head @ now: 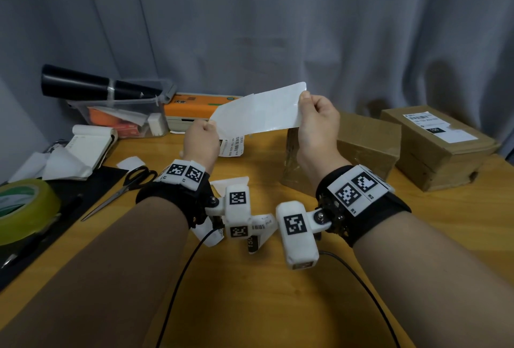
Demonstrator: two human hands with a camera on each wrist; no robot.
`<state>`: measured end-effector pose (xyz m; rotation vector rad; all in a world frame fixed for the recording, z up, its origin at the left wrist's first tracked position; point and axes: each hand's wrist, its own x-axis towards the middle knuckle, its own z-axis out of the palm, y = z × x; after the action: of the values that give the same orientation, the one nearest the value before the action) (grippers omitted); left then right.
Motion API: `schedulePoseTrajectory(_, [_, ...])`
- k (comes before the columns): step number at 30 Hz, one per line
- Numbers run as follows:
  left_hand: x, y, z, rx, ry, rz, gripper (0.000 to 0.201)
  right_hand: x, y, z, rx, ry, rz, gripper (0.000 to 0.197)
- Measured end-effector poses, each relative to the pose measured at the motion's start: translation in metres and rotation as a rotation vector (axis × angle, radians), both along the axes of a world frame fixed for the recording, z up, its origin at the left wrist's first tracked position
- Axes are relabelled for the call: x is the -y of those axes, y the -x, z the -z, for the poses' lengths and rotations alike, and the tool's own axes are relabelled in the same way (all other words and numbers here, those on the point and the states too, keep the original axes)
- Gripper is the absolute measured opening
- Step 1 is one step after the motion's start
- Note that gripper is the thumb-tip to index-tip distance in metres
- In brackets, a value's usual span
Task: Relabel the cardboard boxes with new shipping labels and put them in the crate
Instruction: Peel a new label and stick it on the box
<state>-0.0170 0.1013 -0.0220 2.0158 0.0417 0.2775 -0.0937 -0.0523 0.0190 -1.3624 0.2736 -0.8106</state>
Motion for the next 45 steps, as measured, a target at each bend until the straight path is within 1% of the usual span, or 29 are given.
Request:
schedulePoseTrajectory(4, [-0.005, 0.0, 0.007, 0.005, -0.009, 0.005, 0.033, 0.001, 0.001, -0.001, 0.022, -0.031, 0.012, 0.028])
schedulePoseTrajectory(7, [-0.008, 0.0, 0.014, -0.018, -0.022, -0.007, 0.027, 0.002, 0.002, -0.002, 0.051, -0.061, 0.018, 0.031])
schedulePoseTrajectory(9, [-0.011, -0.001, 0.018, -0.024, -0.019, -0.011, 0.027, 0.002, 0.004, -0.004, 0.073, -0.068, 0.018, 0.032])
schedulePoseTrajectory(15, [-0.014, -0.002, 0.021, -0.021, -0.038, -0.044, 0.021, 0.006, 0.009, -0.011, 0.11, -0.082, -0.037, 0.025])
schedulePoseTrajectory(20, [-0.019, -0.002, 0.022, -0.079, -0.005, -0.078, 0.032, 0.007, 0.014, -0.013, 0.163, -0.081, -0.021, 0.023])
schedulePoseTrajectory(22, [-0.019, 0.0, 0.016, -0.109, 0.043, -0.106, 0.034, 0.002, 0.017, -0.014, 0.194, -0.053, -0.03, 0.021])
schedulePoseTrajectory(24, [-0.026, 0.001, 0.014, -0.158, 0.052, -0.119, 0.033, 0.0, 0.019, -0.018, 0.257, -0.091, -0.012, 0.02])
schedulePoseTrajectory(25, [-0.031, 0.005, 0.01, -0.184, 0.018, -0.114, 0.031, 0.002, 0.019, -0.021, 0.295, -0.143, 0.005, 0.02])
schedulePoseTrajectory(26, [-0.038, 0.006, 0.01, -0.207, -0.065, -0.116, 0.029, 0.006, 0.019, -0.025, 0.321, -0.184, 0.014, 0.02])
schedulePoseTrajectory(27, [-0.043, 0.006, 0.011, -0.233, -0.113, -0.117, 0.028, 0.009, 0.019, -0.028, 0.326, -0.188, 0.007, 0.019])
schedulePoseTrajectory(28, [-0.046, 0.006, 0.01, -0.238, -0.108, -0.098, 0.028, 0.011, 0.019, -0.031, 0.311, -0.158, -0.011, 0.018])
schedulePoseTrajectory(30, [-0.045, 0.012, 0.005, -0.133, -0.279, 0.028, 0.03, 0.009, 0.019, -0.032, 0.247, -0.02, -0.04, 0.017])
schedulePoseTrajectory(32, [-0.036, 0.012, 0.001, -0.038, -0.448, 0.129, 0.026, 0.001, 0.022, -0.031, 0.192, 0.106, -0.052, 0.017])
schedulePoseTrajectory(34, [-0.029, 0.018, -0.007, 0.012, -0.635, 0.206, 0.019, -0.005, 0.026, -0.029, 0.168, 0.146, -0.055, 0.018])
schedulePoseTrajectory(35, [-0.027, 0.02, -0.011, -0.008, -0.751, 0.234, 0.017, -0.006, 0.028, -0.028, 0.163, 0.144, -0.046, 0.017])
schedulePoseTrajectory(37, [-0.026, 0.027, -0.013, -0.13, -0.991, 0.275, 0.014, -0.003, 0.034, -0.027, 0.15, 0.122, -0.019, 0.018])
schedulePoseTrajectory(38, [-0.025, 0.029, -0.012, -0.196, -1.056, 0.297, 0.014, -0.001, 0.037, -0.028, 0.144, 0.11, -0.008, 0.018])
schedulePoseTrajectory(40, [-0.024, 0.034, -0.011, -0.273, -1.055, 0.336, 0.023, 0.006, 0.045, -0.03, 0.136, 0.095, 0.006, 0.019])
schedulePoseTrajectory(42, [-0.018, 0.044, -0.02, -0.259, -1.064, 0.35, 0.032, 0.015, 0.054, -0.034, 0.128, 0.089, 0.021, 0.018])
schedulePoseTrajectory(45, [0.002, 0.054, -0.043, -0.216, -1.161, 0.384, 0.039, 0.034, 0.068, -0.044, 0.121, 0.106, 0.075, 0.017])
